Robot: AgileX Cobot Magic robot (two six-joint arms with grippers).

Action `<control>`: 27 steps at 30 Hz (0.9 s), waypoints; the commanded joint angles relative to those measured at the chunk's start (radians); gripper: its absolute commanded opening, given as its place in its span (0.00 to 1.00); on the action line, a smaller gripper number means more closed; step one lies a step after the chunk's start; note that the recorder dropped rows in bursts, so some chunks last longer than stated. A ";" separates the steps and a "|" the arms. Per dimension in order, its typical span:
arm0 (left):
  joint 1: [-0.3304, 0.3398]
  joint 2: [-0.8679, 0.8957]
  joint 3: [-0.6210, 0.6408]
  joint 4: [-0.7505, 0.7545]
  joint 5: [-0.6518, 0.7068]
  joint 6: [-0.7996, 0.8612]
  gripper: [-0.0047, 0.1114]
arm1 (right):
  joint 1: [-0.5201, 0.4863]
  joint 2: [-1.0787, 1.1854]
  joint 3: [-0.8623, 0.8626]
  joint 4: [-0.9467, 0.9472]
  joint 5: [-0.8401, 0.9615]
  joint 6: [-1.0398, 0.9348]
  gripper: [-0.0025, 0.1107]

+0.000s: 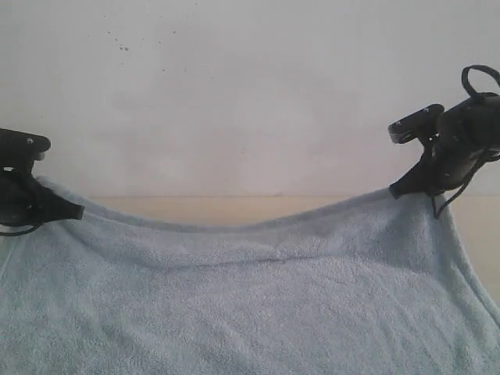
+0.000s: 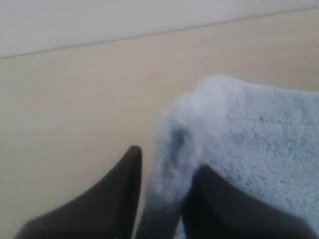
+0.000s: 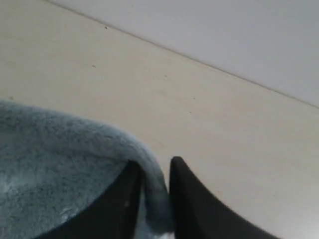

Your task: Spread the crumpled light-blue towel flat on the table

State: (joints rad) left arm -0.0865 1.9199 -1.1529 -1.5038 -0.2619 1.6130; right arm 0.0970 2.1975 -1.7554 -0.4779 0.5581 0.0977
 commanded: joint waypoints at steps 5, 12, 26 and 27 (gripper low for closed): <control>0.004 0.004 -0.156 0.011 -0.115 -0.079 0.61 | -0.008 0.001 -0.092 0.103 -0.100 0.001 0.43; 0.013 -0.068 -0.104 -0.114 -0.122 0.114 0.49 | -0.010 -0.043 -0.090 0.107 0.002 -0.008 0.05; 0.033 -0.044 -0.028 -0.241 -0.001 0.262 0.49 | -0.010 -0.065 0.116 0.353 0.232 -0.292 0.02; 0.033 -0.044 -0.028 -0.241 0.001 0.262 0.49 | -0.010 -0.075 0.147 0.355 0.222 -0.292 0.02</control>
State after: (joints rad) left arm -0.0558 1.8808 -1.1847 -1.7393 -0.2782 1.8729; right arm 0.0910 2.1538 -1.6753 -0.1306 0.7860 -0.1770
